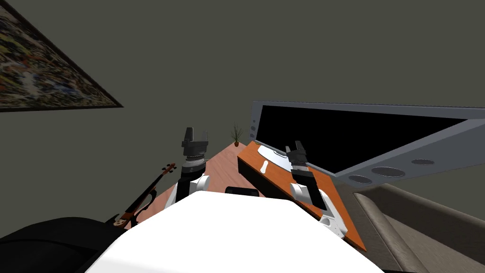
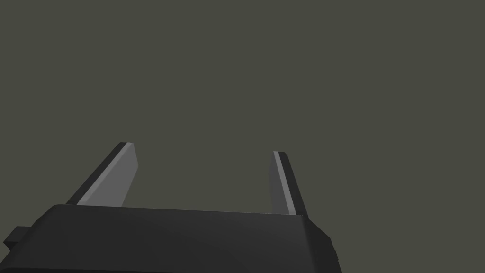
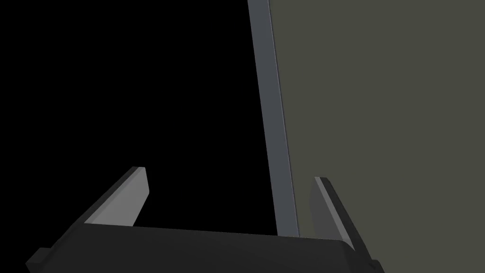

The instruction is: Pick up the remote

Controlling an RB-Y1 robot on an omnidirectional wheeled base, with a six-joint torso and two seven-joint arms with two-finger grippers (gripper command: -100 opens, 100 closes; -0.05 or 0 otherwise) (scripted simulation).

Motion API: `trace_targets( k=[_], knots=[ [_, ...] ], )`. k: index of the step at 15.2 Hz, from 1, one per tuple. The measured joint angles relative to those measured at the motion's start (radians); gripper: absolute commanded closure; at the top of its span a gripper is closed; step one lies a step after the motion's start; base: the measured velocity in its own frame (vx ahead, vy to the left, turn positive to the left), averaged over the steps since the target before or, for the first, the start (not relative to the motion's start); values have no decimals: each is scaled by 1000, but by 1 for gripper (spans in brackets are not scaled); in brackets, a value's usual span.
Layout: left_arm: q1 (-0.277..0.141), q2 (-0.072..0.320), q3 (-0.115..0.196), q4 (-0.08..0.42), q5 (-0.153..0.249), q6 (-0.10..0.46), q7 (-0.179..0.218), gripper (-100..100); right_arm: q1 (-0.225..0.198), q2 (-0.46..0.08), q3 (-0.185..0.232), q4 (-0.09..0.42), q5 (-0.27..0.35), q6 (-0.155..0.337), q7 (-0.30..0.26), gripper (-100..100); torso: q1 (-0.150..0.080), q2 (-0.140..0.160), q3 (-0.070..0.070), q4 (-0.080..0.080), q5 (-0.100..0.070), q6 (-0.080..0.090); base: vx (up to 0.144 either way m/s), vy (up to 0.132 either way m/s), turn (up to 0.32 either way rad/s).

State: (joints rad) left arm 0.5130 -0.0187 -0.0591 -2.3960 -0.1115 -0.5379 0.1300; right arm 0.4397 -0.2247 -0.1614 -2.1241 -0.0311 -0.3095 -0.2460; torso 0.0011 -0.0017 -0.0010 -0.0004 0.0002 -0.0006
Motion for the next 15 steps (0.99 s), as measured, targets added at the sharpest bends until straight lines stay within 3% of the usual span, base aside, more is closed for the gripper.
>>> trace_targets(
  k=[2,6,15],
  knots=[
    [0,0,0,0,0,0,0,0,-14,-14,-20,43,-10,31,-38,-100,0,0,0,0,0,0,22,18,173],
    [0,0,0,0,0,0,0,0,-28,-37,-56,81,-29,119,-114,-100,0,0,0,0,0,0,15,15,96],
    [0,0,0,0,0,0,0,0,-49,-82,-135,217,-73,254,-289,-100,0,0,0,0,0,0,19,15,127]
  ],
)
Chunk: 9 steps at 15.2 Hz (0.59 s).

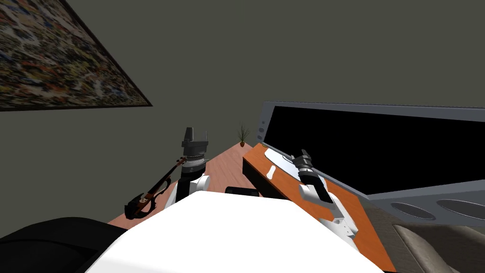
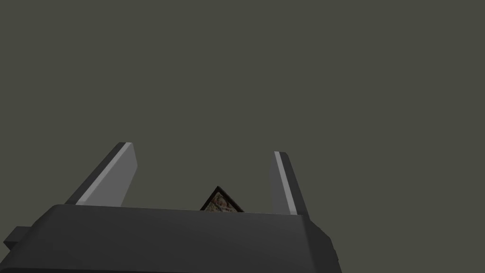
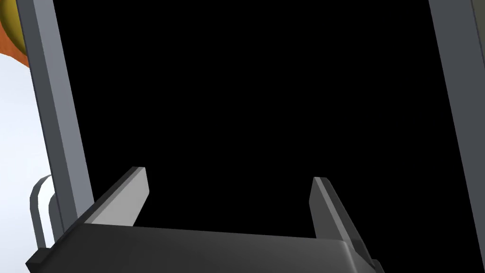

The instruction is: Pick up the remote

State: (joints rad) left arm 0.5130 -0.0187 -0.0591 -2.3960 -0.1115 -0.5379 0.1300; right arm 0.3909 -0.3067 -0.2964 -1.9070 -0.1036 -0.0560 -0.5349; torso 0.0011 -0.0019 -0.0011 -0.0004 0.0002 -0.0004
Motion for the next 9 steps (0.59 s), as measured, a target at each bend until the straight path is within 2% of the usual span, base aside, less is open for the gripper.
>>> trace_targets(
  k=[3,4,6,9],
  knots=[
    [0,0,0,0,0,0,0,0,-16,-13,-26,54,-14,48,-58,-100,0,0,0,0,0,0,21,13,140],
    [0,0,0,0,0,0,0,0,-20,-11,-31,59,-15,67,-75,-100,0,0,0,0,0,0,13,2,-9],
    [0,0,0,0,0,0,0,0,-19,-5,-42,68,-18,98,-97,-100,0,1,0,0,0,0,21,14,178],
    [0,0,0,0,0,0,0,0,-39,-26,-71,124,-36,148,-154,-100,0,0,0,0,0,0,25,12,150]
  ],
)
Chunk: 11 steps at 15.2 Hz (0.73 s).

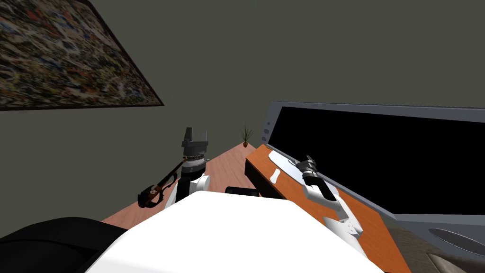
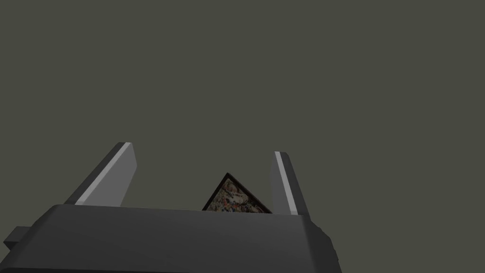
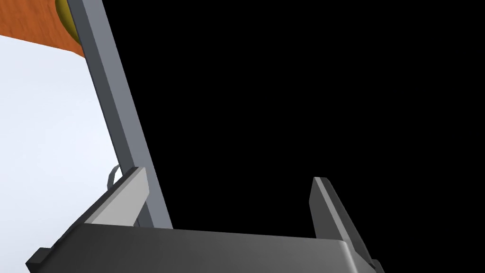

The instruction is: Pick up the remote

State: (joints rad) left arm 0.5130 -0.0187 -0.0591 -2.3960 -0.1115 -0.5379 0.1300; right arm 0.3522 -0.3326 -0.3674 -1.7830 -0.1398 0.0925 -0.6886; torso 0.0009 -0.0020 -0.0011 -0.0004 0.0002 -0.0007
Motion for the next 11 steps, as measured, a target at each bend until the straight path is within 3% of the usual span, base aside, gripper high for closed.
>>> trace_targets(
  k=[11],
  knots=[
    [0,0,0,0,0,0,0,0,-37,-28,-101,175,-55,200,-219,-100,0,0,0,0,0,1,24,10,119]
  ],
)
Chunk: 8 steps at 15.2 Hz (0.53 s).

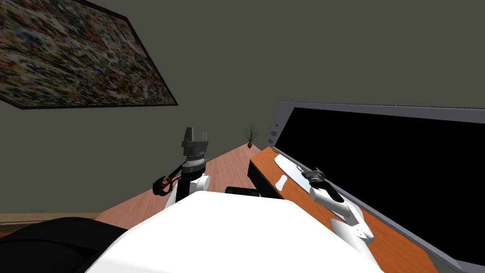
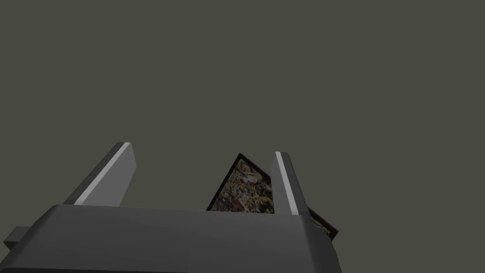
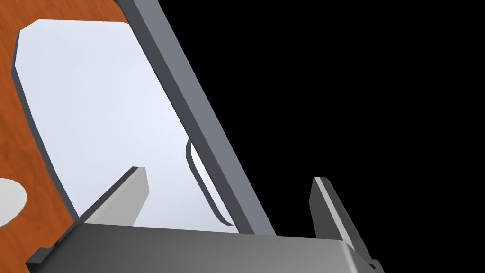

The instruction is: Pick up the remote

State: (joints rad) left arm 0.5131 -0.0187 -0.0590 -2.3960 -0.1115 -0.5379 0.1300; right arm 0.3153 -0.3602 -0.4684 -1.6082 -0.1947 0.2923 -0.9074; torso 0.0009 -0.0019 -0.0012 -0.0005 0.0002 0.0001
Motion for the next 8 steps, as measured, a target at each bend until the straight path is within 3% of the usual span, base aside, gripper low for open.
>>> trace_targets(
  k=[4,8],
  knots=[
    [0,0,0,0,0,0,0,0,-12,-11,-31,43,-18,78,-69,-100,0,0,0,0,0,0,24,9,152],
    [0,0,0,0,0,0,0,0,-31,-14,-71,116,-34,147,-144,-100,0,0,0,0,0,-1,30,7,143]
  ],
)
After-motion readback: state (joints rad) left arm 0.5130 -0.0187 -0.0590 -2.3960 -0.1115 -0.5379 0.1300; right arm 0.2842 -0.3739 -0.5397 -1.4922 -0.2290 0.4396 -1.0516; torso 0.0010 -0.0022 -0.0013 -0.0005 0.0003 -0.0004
